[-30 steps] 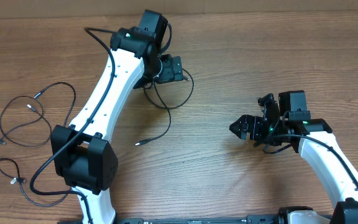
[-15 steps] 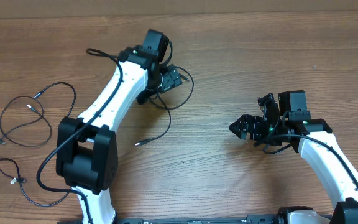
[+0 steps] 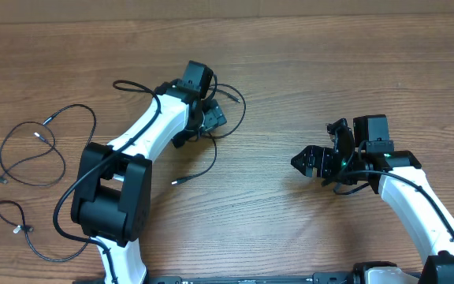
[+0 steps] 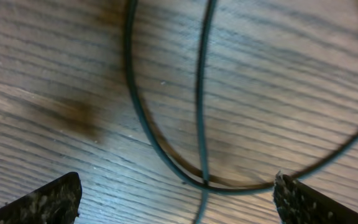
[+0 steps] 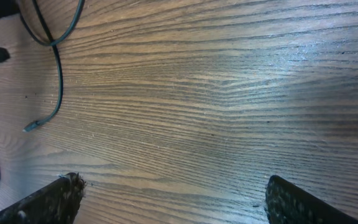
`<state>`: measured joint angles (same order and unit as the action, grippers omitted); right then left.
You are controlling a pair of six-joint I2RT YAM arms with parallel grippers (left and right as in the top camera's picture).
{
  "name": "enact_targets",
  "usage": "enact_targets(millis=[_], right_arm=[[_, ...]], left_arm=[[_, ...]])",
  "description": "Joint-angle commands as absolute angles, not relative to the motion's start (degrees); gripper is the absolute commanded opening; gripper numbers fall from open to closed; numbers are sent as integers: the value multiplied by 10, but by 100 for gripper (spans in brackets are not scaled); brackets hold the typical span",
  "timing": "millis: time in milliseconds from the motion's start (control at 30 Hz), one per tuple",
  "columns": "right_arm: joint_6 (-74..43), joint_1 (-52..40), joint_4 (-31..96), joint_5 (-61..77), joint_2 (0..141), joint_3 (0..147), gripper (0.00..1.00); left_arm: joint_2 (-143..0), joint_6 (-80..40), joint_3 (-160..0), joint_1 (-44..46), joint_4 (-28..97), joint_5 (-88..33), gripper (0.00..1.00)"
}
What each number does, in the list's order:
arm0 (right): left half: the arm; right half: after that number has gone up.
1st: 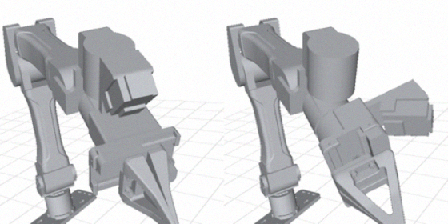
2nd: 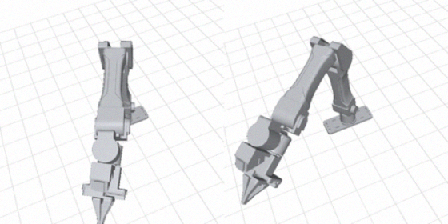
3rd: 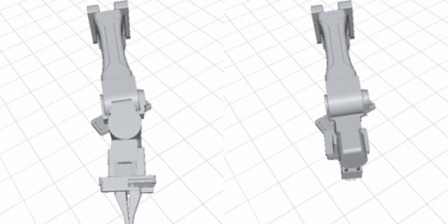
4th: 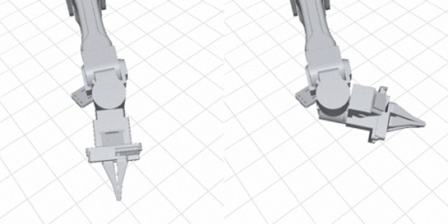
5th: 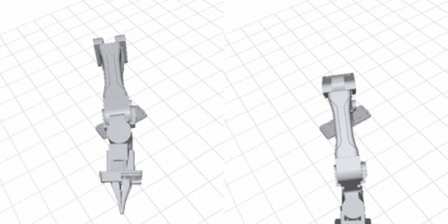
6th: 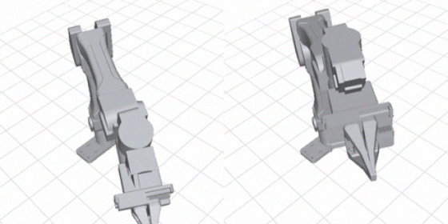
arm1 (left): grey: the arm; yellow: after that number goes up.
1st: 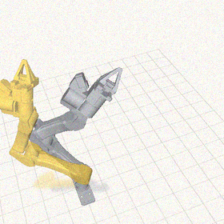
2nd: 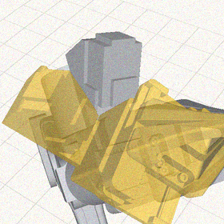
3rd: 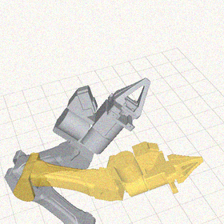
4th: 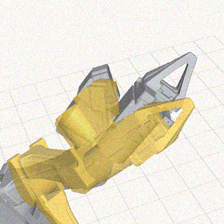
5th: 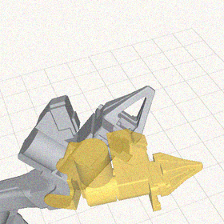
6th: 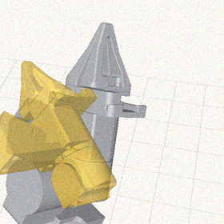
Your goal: Untangle cables
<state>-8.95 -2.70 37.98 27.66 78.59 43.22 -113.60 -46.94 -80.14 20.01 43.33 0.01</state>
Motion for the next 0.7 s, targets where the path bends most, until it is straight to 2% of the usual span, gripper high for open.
enact_targets(millis=[0, 667], right_arm=[[-85, -26, 376, 274, 786, 430, 92], [-85, -26, 376, 274, 786, 430, 92]], left_arm=[[-1132, -480, -777, 200, 417, 15, 98], [-1132, -480, -772, 232, 406, 67, 94]])
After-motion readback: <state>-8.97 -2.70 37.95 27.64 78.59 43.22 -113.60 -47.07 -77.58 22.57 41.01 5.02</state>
